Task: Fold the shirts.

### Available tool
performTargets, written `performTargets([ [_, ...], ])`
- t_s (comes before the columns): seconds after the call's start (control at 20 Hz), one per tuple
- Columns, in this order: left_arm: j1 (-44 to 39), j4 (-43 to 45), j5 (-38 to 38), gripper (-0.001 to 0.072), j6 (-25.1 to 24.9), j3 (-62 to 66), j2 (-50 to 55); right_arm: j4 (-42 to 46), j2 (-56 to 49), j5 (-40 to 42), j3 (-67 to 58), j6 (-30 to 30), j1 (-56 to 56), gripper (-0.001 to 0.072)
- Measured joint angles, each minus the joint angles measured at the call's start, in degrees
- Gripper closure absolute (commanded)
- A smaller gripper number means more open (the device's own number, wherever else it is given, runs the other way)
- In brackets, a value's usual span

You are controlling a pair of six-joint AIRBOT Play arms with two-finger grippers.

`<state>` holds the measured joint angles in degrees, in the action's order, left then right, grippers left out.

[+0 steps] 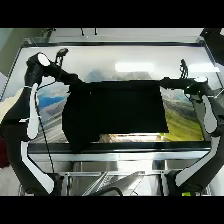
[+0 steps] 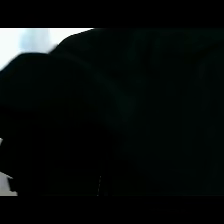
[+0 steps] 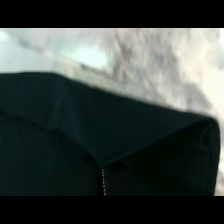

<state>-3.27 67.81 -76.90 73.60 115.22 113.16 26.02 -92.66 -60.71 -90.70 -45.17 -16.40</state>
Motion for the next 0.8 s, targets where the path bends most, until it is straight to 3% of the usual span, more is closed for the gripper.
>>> performTargets([
  [0.05, -0.2, 0.2, -1.2, 0.0594, 0.3, 0.1, 0.4, 0.3, -0.1, -0.6, 0.0, -0.2, -0.1, 0.0423],
  [0.1, -0.3, 0.2, -2.4, 0.0223, 0.4, 0.5, 0.8, 0.4, 0.0, -1.5, -0.1, -0.2, -0.3, 0.0413],
  [0.15, -0.1, 0.1, -4.0, 0.0, 0.6, 1.3, 0.9, 0.8, 0.3, -2.5, -0.1, -0.2, -0.7, 0.0413],
  [0.35, 3.3, 0.1, -10.7, 0.0002, 2.7, 1.1, -1.5, 4.0, 3.5, -10.0, -0.1, -3.3, -4.0, 0.0424],
  [0.4, 4.6, 0.1, -11.8, 0.0002, 3.2, -1.4, -3.1, 5.2, 4.4, -12.2, 0.1, -4.3, -5.0, 0.0459],
  [0.6, 11.0, 0.2, -13.6, 0.0002, 4.0, -19.9, -11.0, 8.8, 9.4, -19.2, 4.9, -6.8, -10.4, 0.0479],
  [0.8, 17.2, -0.3, -10.4, 0.0002, 1.6, -39.2, -17.0, 10.0, 15.4, -22.0, 12.8, -7.3, -17.0, 0.0478],
])
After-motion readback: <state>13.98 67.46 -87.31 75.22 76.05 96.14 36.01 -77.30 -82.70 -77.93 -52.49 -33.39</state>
